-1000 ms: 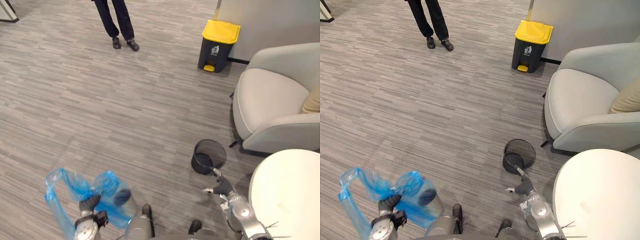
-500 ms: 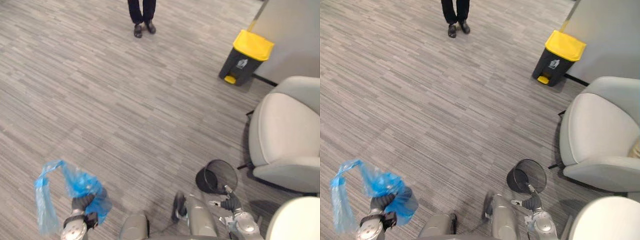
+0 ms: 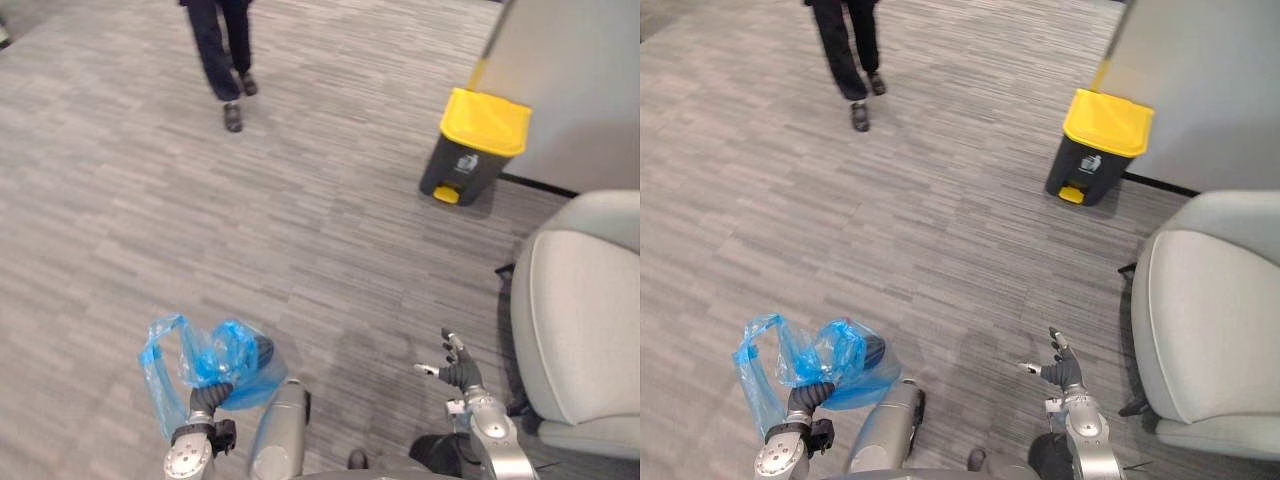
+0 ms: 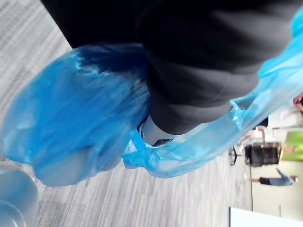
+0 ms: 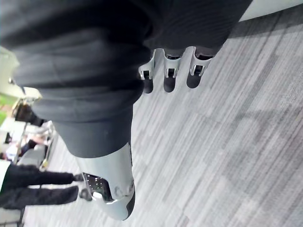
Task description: Gather rubbish on tea table into small bin, then transfer packed bag to large trash can.
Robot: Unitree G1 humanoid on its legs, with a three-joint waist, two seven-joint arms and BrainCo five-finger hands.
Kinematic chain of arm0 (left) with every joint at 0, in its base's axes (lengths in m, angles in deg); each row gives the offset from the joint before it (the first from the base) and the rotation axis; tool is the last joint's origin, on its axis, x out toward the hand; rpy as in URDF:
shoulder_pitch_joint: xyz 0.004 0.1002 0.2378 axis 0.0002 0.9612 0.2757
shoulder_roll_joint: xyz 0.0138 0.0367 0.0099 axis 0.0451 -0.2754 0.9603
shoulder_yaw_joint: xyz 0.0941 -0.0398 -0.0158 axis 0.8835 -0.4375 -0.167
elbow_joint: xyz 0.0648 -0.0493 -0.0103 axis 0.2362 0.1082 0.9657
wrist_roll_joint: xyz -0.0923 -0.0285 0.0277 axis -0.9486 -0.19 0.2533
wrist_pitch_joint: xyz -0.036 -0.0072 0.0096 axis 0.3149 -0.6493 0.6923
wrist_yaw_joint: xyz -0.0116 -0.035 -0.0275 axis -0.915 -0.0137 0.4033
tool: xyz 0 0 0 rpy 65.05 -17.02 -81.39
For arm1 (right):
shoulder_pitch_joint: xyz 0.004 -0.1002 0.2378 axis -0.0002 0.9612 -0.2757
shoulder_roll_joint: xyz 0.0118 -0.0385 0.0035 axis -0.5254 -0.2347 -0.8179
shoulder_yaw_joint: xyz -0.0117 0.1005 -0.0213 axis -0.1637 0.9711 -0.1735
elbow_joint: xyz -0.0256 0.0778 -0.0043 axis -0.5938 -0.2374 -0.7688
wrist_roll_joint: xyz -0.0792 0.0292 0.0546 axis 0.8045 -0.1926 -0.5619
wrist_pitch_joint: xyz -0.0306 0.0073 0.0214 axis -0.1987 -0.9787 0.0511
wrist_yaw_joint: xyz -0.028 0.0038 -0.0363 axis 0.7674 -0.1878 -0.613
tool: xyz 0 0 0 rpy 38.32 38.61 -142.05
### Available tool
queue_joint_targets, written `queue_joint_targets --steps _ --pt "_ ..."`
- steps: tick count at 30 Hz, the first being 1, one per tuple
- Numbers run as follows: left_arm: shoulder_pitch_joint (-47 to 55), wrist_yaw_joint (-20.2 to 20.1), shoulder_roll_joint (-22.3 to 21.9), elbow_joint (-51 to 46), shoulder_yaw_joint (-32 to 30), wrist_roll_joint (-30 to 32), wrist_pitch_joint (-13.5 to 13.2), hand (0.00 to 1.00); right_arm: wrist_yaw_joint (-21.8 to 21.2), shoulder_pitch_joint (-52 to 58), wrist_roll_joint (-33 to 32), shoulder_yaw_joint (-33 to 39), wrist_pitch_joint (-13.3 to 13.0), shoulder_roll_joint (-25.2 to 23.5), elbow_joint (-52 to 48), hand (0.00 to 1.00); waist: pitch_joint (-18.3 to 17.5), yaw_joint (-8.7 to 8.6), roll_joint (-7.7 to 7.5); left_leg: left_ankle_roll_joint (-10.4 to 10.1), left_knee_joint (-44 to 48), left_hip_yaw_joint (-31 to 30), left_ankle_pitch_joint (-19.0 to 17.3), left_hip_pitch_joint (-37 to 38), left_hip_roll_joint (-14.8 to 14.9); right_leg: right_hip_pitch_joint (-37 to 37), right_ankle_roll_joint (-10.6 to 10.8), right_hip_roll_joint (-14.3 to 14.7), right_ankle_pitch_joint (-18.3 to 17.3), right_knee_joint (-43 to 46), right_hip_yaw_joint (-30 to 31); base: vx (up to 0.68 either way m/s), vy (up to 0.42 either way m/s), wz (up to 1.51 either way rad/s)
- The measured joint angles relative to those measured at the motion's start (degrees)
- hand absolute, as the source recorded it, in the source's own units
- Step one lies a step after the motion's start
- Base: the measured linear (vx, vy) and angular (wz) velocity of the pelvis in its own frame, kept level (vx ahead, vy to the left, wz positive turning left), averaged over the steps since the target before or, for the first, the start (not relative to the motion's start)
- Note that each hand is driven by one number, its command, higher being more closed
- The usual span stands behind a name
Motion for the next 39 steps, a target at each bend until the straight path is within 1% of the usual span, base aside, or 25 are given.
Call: queue_joint_targets --steps 1,3,5,6,8,10,12,13,14,15,17,19,21,23,25,26,28,29,30,31,33,34,35,37,39 --pt "0.6 0.0 -0.1 -0.9 0.1 0.0 0.0 1.0 0.0 0.6 0.1 -0.3 -0.1 -0.3 -0.8 0.0 -0.2 0.05 -0.34 0.9 1.0 1.9 -1.2 0.6 0.2 -1.1 1.1 -0.5 0.1 3.8 -0.1 0.51 0.235 -1.33" --pt "0.6 0.1 0.2 -3.2 0.9 0.0 0.0 1.0 0.2 1.1 0.5 -0.9 -0.1 -1.2 -2.0 0.0 0.6 0.15 -0.81 4.0 2.8 7.6 -5.1 6.9 0.6 -9.6 11.3 -2.5 5.4 26.7 -1.6 0.44 0.262 -1.31" --pt "-0.1 0.5 0.2 -3.4 1.3 0.0 0.1 1.0 0.5 1.3 0.5 -0.9 0.2 -2.0 -2.0 0.0 0.9 -1.05 -0.4 5.5 1.8 9.6 -7.1 11.1 0.7 -14.9 9.9 -3.9 5.5 36.9 -4.9 0.34 0.202 -0.69" --pt "-0.5 1.1 0.3 -3.5 1.3 0.0 0.1 1.0 0.7 1.6 0.6 -1.0 0.6 -2.7 -2.0 0.0 1.1 -1.66 -0.08 6.2 -0.4 10.9 -8.4 15.1 0.9 -18.5 6.0 -5.1 4.6 39.2 -9.5 0.37 0.172 -0.6" --pt "-0.8 1.3 1.1 -3.6 0.7 0.0 0.1 1.0 1.1 1.7 1.9 -1.3 0.9 -3.0 -1.9 0.0 1.2 -3.0 -0.02 6.6 -5.1 12.2 -9.4 20.8 1.9 -23.4 3.2 -5.7 3.1 34.5 -17.6 0.37 0.104 -0.38" --pt "-1.7 1.2 1.5 -3.3 0.7 0.0 0.1 1.0 1.3 1.3 2.4 -1.0 0.9 -2.6 -1.0 0.0 1.2 -3.11 -0.18 5.9 -8.2 12.9 -10.0 23.8 2.3 -27.2 3.1 -5.3 3.5 24.8 -20.7 0.42 0.034 -0.13" --pt "-2.8 1.2 2.4 -0.7 -0.2 0.0 0.0 1.0 1.2 -0.2 2.4 -0.6 1.1 -2.3 3.4 0.0 1.0 -3.24 -0.51 4.6 -10.9 13.2 -9.8 27.2 2.5 -29.2 2.5 -3.6 9.1 9.3 -21.1 0.48 -0.015 0.0" --pt "-2.9 1.3 2.6 0.2 -0.8 0.0 0.1 1.0 1.2 -0.5 2.5 -0.6 1.3 -2.3 4.6 0.0 0.9 -3.39 -0.67 4.0 -11.7 13.2 -9.8 28.1 2.5 -29.0 1.9 -3.3 11.5 5.9 -21.0 0.54 -0.073 0.34" --pt "-2.5 1.3 2.9 1.2 -2.1 0.7 0.1 1.0 1.2 -0.4 2.4 -0.6 1.3 -2.3 6.2 0.0 0.6 -4.43 -0.64 2.9 -12.7 11.8 -10.4 30.4 3.0 -28.5 -0.3 -2.5 17.6 4.5 -20.8 0.61 -0.115 0.66" --pt "-2.0 1.4 2.6 1.7 -2.6 1.1 0.1 1.0 1.2 -0.4 2.4 -0.5 1.4 -2.1 7.2 0.0 0.1 -5.81 -0.57 1.8 -11.4 9.6 -10.5 31.8 4.0 -27.5 -1.8 -1.6 19.4 6.4 -22.1 0.63 -0.121 0.66" --pt "-1.9 1.4 2.2 1.6 -2.6 1.7 0.1 1.0 1.1 -0.5 2.4 -0.5 1.6 -2.1 6.6 0.0 0.2 -5.44 0.84 -1.0 -1.7 8.8 -7.8 28.3 6.2 -25.4 -3.9 -0.4 17.0 7.2 -24.2 0.65 -0.151 0.18" --pt "-1.8 1.2 -1.1 1.5 -2.7 1.7 0.3 1.0 1.2 -0.3 2.4 -0.5 1.7 -1.2 3.3 0.0 1.5 -5.07 3.45 0.8 20.8 9.1 5.1 19.4 9.5 -17.8 -5.4 2.6 15.6 2.3 -24.6 0.65 -0.172 -0.24" --pt "-2.0 1.1 -2.5 0.9 -2.4 1.7 0.3 1.0 1.5 -0.7 2.2 -0.4 1.8 -1.1 2.4 0.0 1.9 -2.74 3.96 2.0 34.4 10.2 0.2 11.3 10.4 -9.9 -6.1 4.5 14.7 -3.3 -22.0 0.6 -0.036 -0.52" --pt "-2.1 1.1 -2.2 0.6 -2.4 1.6 0.3 1.0 2.1 -1.8 1.8 -0.3 1.7 -1.6 2.5 0.0 2.0 -0.98 2.46 5.1 32.4 11.9 -2.6 5.3 8.6 -5.3 -6.5 3.6 14.2 -6.9 -19.1 0.55 0.016 -0.68" --pt "-1.9 1.0 -2.3 0.5 -2.5 1.6 0.2 1.0 2.6 -3.0 1.7 0.8 1.7 -1.4 2.6 0.0 2.3 0.45 2.25 5.1 20.0 13.5 -3.3 0.0 6.5 -1.2 -4.5 1.9 12.3 -10.3 -17.2 0.48 0.104 -0.62" --pt "-1.9 1.0 -2.5 0.5 -2.5 1.6 0.2 1.0 2.8 -3.0 1.7 1.4 1.8 -1.3 2.7 0.0 2.5 0.49 2.39 4.8 15.9 13.4 -3.1 -0.9 6.3 -0.3 -4.2 1.8 11.7 -10.9 -16.8 0.46 0.196 -0.41" --pt "-1.4 1.1 -2.6 0.4 -2.6 1.6 0.2 1.0 3.6 -2.5 1.7 2.3 2.0 -0.5 4.4 0.0 1.9 0.68 3.79 1.0 -4.4 13.5 0.2 -1.1 5.7 2.9 -1.3 0.7 7.3 -11.2 -15.8 0.51 0.273 -0.27" --pt "-1.3 1.1 -2.6 0.4 -2.7 1.6 0.2 1.0 3.7 -2.6 1.7 2.5 2.2 -0.4 5.3 0.0 1.5 0.85 4.47 3.0 -4.8 14.4 4.3 -0.8 5.9 3.8 -0.7 0.4 6.2 -11.1 -15.4 0.43 0.238 -0.27" --pt "-1.0 1.1 -2.4 0.4 -2.8 1.6 0.2 1.0 3.7 -2.6 1.7 2.9 2.8 -0.9 6.3 0.0 0.8 1.23 3.15 5.9 -4.2 16.2 5.8 0.0 4.6 4.6 0.0 -1.2 4.8 -10.9 -14.2 0.48 0.226 -0.3" --pt "-0.9 1.2 -2.4 -0.6 -2.7 1.6 0.2 1.0 3.7 -1.7 1.8 3.0 3.0 -1.5 6.2 0.0 -0.3 1.69 0.66 7.3 -3.0 18.4 2.8 0.1 2.7 4.5 0.9 -4.2 4.2 -9.4 -13.5 0.72 0.319 -0.36" --pt "-1.0 1.1 -2.4 -1.6 -1.9 1.6 0.2 1.0 3.7 -1.4 1.9 3.1 3.0 -1.8 5.9 0.0 -0.5 2.13 -0.28 8.2 -2.5 20.0 -0.1 2.3 1.3 1.6 2.7 -6.3 5.1 -0.5 -12.7 0.63 0.284 -0.27" --pt "-1.0 1.1 -2.1 -2.0 -1.1 1.6 0.4 1.0 3.7 -1.1 2.0 3.6 3.0 -2.6 5.4 0.0 -0.5 1.66 -0.22 9.3 -2.5 20.0 -1.5 5.2 0.4 -2.2 6.0 -7.2 7.6 11.2 -12.5 0.41 0.223 -0.17" --pt "-1.0 1.1 -1.9 -2.5 -0.9 1.6 0.5 1.0 3.6 -0.8 2.0 3.7 3.0 -3.1 5.1 0.0 -0.4 1.05 -0.22 9.8 -2.7 20.0 -3.2 7.9 -0.2 -5.7 7.2 -7.9 9.2 21.9 -12.1 0.61 0.314 -0.05" --pt "-1.6 1.3 -1.4 -3.1 -0.3 1.6 0.6 1.0 3.6 0.2 2.0 3.5 3.0 -3.9 4.9 0.0 0.7 0.13 0.52 10.4 -5.1 19.5 -5.4 16.2 -1.8 -11.4 5.9 -8.0 8.6 37.3 -13.3 0.54 0.21 0.12" --pt "-2.7 1.4 -0.9 -4.0 0.6 1.6 0.4 1.0 3.6 1.6 2.2 3.1 3.0 -4.6 4.7 0.0 0.6 -1.7 0.32 10.8 -8.8 16.8 -6.2 22.2 -2.9 -17.7 2.5 -7.6 6.5 37.1 -18.8 0.47 0.122 0.54"
